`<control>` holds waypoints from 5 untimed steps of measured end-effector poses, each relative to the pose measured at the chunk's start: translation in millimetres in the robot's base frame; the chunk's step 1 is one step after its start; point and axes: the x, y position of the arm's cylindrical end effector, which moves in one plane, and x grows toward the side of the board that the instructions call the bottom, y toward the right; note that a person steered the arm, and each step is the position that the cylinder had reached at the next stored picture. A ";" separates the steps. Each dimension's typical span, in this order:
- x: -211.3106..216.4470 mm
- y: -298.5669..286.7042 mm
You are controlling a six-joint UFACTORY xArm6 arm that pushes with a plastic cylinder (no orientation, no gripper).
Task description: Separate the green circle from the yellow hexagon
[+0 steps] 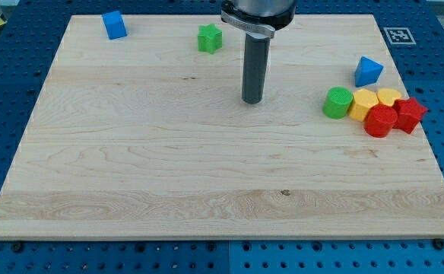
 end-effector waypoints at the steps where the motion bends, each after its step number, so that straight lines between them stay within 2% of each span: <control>1: 3.3 18.3; 3: 36.5 71.8; 4: 50.5 132.4; 5: 51.0 139.9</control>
